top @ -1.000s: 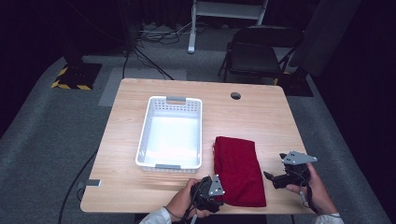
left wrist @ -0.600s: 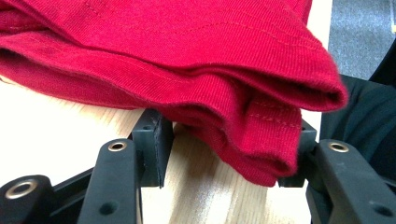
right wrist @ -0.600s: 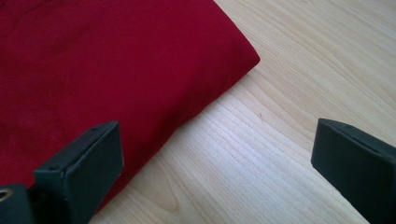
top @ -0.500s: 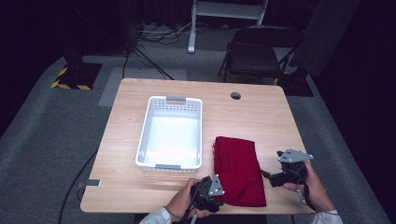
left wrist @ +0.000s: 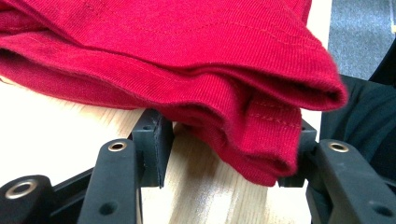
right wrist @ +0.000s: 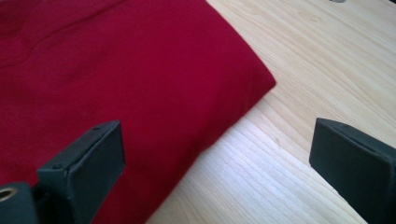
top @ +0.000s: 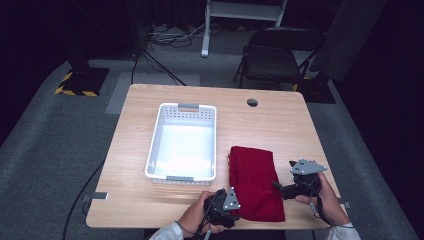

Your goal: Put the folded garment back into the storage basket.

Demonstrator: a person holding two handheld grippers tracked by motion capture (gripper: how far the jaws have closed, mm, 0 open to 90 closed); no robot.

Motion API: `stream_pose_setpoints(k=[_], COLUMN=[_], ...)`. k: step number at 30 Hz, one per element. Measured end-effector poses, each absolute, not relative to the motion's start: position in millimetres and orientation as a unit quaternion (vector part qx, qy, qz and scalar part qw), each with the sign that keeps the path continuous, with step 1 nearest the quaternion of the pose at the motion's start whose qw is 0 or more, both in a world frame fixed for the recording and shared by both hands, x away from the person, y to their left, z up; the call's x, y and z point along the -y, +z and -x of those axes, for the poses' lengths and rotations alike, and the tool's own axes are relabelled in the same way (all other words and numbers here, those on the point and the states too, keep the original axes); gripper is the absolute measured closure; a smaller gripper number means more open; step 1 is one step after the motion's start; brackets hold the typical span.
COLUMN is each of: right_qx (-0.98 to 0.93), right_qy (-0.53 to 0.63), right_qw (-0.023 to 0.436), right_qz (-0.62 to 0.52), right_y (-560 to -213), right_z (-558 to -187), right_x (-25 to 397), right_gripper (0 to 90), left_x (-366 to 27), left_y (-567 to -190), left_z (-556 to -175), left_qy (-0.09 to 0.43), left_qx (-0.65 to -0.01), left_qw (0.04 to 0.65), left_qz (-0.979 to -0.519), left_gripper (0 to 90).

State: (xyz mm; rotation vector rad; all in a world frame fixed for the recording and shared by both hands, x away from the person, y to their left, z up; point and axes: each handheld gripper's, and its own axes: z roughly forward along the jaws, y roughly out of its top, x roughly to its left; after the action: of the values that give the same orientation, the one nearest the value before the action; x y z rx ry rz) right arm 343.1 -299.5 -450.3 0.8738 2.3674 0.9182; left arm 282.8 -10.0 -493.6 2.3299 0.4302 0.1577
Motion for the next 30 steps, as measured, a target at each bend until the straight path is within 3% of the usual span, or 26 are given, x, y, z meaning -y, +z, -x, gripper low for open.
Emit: stream_pose_setpoints(k=[22, 30], right_qx=[-0.867, -0.859], right_qy=[0.325, 0.347], right_qw=[0.19, 0.141], right_qz=[-0.327, -0.348], right_y=[-471.3, -483.2], right_z=[-341.4, -349.2], right_x=[276.5, 281.8], right_gripper=[0.5, 0.4], left_x=[10.1, 10.1], left_y=[-493.5, -493.6], left_z=[-283.0, -283.1], left_qy=[0.062, 0.062], left_qx=[-0.166, -0.166], left_qw=[0.373, 0.374], left_qz=[-0.911, -0.911], left_gripper=[47.4, 47.3])
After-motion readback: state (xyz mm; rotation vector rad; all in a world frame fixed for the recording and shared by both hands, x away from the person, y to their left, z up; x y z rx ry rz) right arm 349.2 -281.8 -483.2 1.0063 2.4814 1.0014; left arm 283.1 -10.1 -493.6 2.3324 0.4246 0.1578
